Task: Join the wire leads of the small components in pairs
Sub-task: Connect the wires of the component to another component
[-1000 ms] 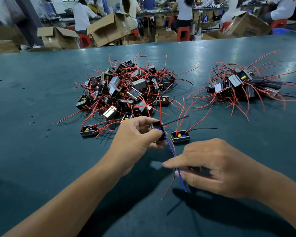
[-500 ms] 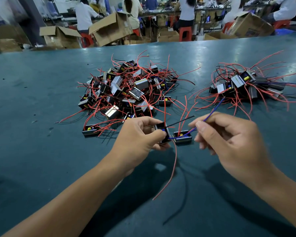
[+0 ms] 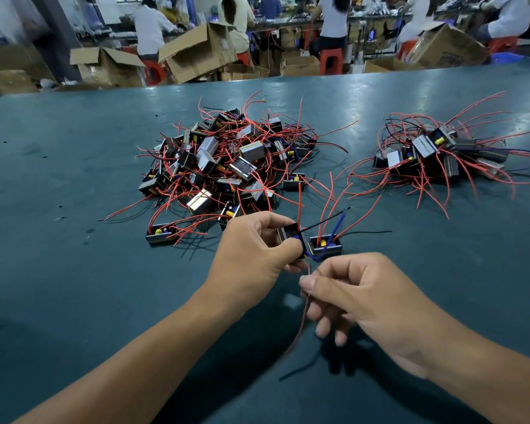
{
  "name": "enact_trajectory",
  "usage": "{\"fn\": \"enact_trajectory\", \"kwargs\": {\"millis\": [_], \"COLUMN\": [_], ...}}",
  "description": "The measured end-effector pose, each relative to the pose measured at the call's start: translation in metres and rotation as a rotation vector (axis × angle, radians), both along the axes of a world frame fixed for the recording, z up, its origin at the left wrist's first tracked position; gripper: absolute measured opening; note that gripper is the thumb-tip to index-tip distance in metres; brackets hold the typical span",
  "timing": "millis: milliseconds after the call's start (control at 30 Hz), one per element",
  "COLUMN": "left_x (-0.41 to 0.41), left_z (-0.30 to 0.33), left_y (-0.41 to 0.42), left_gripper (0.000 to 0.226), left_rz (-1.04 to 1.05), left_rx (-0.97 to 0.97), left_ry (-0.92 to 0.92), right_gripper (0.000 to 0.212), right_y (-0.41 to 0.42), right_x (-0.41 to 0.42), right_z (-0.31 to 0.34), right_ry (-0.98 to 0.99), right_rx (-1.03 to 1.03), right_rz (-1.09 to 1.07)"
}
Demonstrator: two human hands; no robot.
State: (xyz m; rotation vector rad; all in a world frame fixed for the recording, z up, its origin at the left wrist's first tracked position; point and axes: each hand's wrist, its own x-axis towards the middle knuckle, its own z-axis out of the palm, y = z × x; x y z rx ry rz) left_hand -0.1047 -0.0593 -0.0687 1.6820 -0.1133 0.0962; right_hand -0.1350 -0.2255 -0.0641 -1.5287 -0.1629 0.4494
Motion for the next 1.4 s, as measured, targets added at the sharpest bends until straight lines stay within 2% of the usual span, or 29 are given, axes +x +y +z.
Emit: {"fn": "enact_trajectory", "kwargs": {"millis": [233,367,500,567,733,800,933,1133,1300,1400], "left_x": [-0.002,-0.001,0.0,0.002,0.007,0.01,0.015,0.02,0.02,0.02], "left_z": [0.0,0.001,0.0,-0.001,-0.004,-0.001,0.005,0.004,0.0,0.002], "left_y": [-0.004,-0.001,0.0,0.001,0.006,0.01,0.022,0.028,0.03,0.03], "left_gripper": [0.022,0.023,0.025,0.026,0.022,0.022,0.028,0.023,0.026,0.026], "left_rz": [-0.004,-0.016,-0.042,-0.044,-0.056,-0.06,-0.07,-0.125,-0.168,-0.187], "left_rx": [0.031,0.091,0.157,0.169,0.126,0.096,0.037,0.0,0.057,0.113], "left_ry": [0.002,-0.023,-0.048,-0.055,-0.041,-0.039,-0.055,-0.014,-0.009,-0.01], "right_gripper": [0.024,0.034,0.028,0.024,0.017,0.019,0.02,0.019,0.006,0.027], "right_y": [0.003,-0.007,-0.013,-0.014,-0.017,-0.02,-0.029,-0.043,-0.043,-0.04], "right_x": [-0.004,0.003,0.01,0.012,0.012,0.014,0.025,0.039,0.042,0.043], "right_z": [0.0,0.0,-0.005,-0.009,-0.011,-0.013,-0.009,-0.004,-0.011,-0.016], "right_ry": [-0.013,-0.403,-0.677,-0.755,-1.077,-1.149,-1.087,-0.989,-0.91,-0.838], "right_rx": [-0.046,-0.402,-0.426,-0.449,-0.656,-0.717,-0.705,-0.652,-0.742,-0.868], "right_rz": [0.023,-0.143,-0.262,-0.226,0.067,0.133,-0.002,-0.26,-0.176,-0.05]}}
